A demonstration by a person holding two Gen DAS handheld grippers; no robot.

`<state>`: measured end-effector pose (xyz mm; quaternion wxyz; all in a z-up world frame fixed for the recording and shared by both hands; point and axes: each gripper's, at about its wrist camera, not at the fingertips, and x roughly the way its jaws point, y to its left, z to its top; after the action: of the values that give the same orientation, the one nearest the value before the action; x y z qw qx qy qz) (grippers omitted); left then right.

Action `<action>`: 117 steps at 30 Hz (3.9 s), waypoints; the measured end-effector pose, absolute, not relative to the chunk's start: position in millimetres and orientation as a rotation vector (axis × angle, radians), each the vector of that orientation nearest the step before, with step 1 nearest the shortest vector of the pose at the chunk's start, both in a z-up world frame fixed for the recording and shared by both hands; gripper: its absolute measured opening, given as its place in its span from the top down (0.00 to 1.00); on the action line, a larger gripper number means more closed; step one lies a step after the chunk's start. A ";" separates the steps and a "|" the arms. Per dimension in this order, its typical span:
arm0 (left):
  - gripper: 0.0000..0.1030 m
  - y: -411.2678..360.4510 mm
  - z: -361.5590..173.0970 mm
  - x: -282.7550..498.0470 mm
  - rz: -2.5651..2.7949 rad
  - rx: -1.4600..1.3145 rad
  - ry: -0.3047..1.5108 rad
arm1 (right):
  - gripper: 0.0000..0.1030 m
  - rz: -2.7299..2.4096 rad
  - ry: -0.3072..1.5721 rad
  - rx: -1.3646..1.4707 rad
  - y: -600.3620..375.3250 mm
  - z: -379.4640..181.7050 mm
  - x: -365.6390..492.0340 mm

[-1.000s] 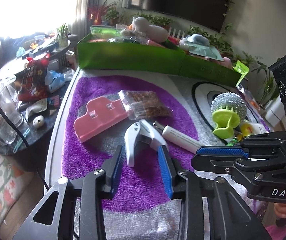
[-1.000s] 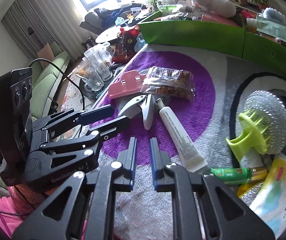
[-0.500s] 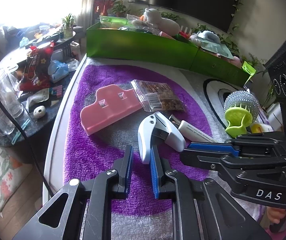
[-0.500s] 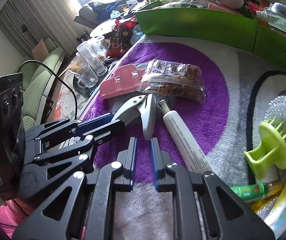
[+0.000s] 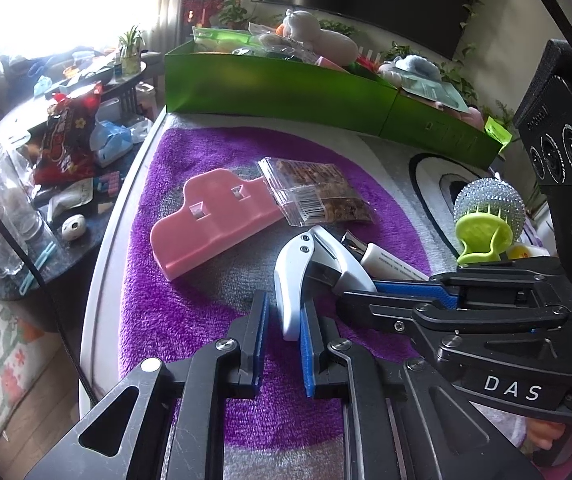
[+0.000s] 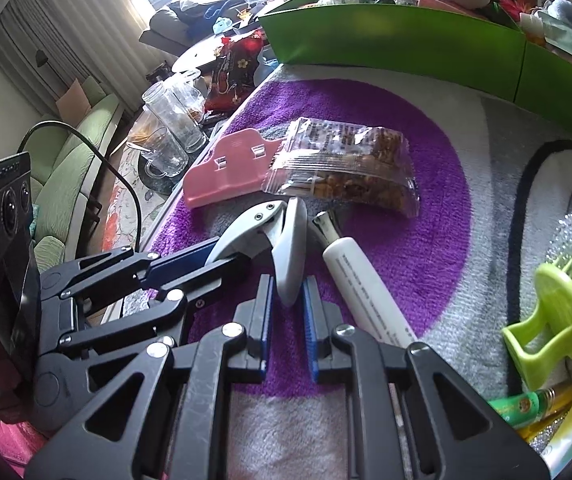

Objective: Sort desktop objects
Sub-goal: 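Lower the left tool onto the white plier-like clipper, then close the left tool on the white clipper's handle, then lift the white clipper off the towel with the left tool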

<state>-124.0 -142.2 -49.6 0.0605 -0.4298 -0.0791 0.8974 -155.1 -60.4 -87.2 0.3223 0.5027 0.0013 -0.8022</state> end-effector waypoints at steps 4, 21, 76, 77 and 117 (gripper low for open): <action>0.91 -141.8 -49.9 -126.0 2.710 -1.300 -0.234 | 0.87 -2.101 -0.015 1.325 -60.4 -88.4 -158.9; 0.91 -137.6 -26.9 -118.6 2.753 -1.230 -0.187 | 0.89 -2.092 -0.036 1.301 -57.3 -72.4 -154.8; 0.91 -134.4 -20.1 -95.1 2.689 -1.252 -0.244 | 0.87 -2.038 -0.041 1.341 -34.1 -68.4 -131.8; 0.91 -136.3 -19.8 -98.0 2.696 -1.253 -0.259 | 0.87 -2.046 -0.060 1.341 -33.0 -66.5 -135.5; 0.91 -171.8 -38.3 -151.4 2.665 -1.378 -0.533 | 0.78 -1.972 -0.235 1.626 -71.0 -89.1 -219.8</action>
<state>-151.4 -171.8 -38.3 0.0474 -0.4516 -0.1748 0.8736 -219.8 -71.0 -89.1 0.2835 0.6076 -0.0877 -0.7368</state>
